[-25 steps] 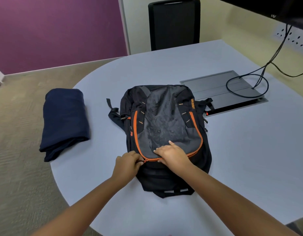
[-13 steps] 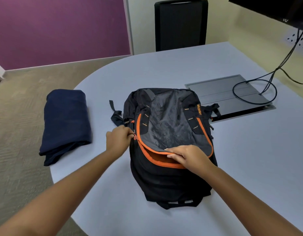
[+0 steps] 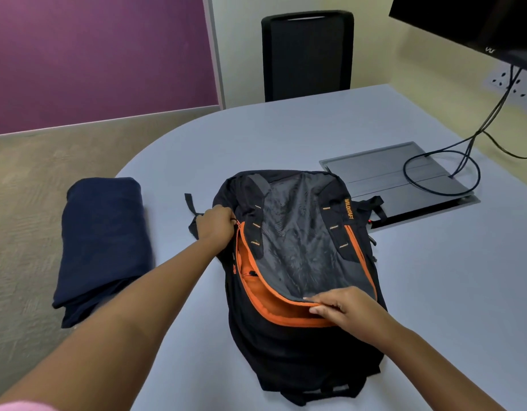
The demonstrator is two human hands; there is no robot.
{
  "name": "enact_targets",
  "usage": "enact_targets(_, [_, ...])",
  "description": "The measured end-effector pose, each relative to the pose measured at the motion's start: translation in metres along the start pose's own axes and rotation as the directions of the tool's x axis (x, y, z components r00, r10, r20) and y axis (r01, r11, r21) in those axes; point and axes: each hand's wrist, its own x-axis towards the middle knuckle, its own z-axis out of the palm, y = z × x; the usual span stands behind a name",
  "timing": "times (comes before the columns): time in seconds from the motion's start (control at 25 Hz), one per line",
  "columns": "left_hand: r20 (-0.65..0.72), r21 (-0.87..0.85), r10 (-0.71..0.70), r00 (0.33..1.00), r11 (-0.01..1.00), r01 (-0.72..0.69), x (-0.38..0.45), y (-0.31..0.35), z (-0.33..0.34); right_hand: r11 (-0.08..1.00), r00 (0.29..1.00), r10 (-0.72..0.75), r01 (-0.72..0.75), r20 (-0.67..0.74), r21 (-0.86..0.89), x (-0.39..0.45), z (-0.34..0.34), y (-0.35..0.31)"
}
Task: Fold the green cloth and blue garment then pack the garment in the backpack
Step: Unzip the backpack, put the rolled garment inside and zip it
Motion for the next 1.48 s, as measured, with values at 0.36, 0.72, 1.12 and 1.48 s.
enact_targets(0.36, [-0.238,-0.163,-0.100,0.966,0.985,0.061,-0.049,-0.145,-0.052,0.961,0.930,0.159,-0.068,-0.332,0.269,0.038,0.038,-0.038])
enact_targets(0.72, [-0.001,-0.495,-0.590,0.807,0.702,0.512,-0.024,-0.280,-0.066,0.967,0.983,0.081,-0.037,-0.166,0.252,0.171,0.099,-0.124])
enact_targets(1.12, [0.405,-0.800,-0.477,0.780,0.228,0.555,-0.017,-0.330,-0.059,0.833,0.956,0.293,-0.268,0.025,0.483,0.289,0.166,-0.187])
enact_targets(1.48, [0.408,-0.907,-0.455,0.791,-0.100,0.410,-0.048,-0.294,-0.071,0.613,0.946,0.271,-0.312,0.177,0.726,0.303,0.157,-0.232])
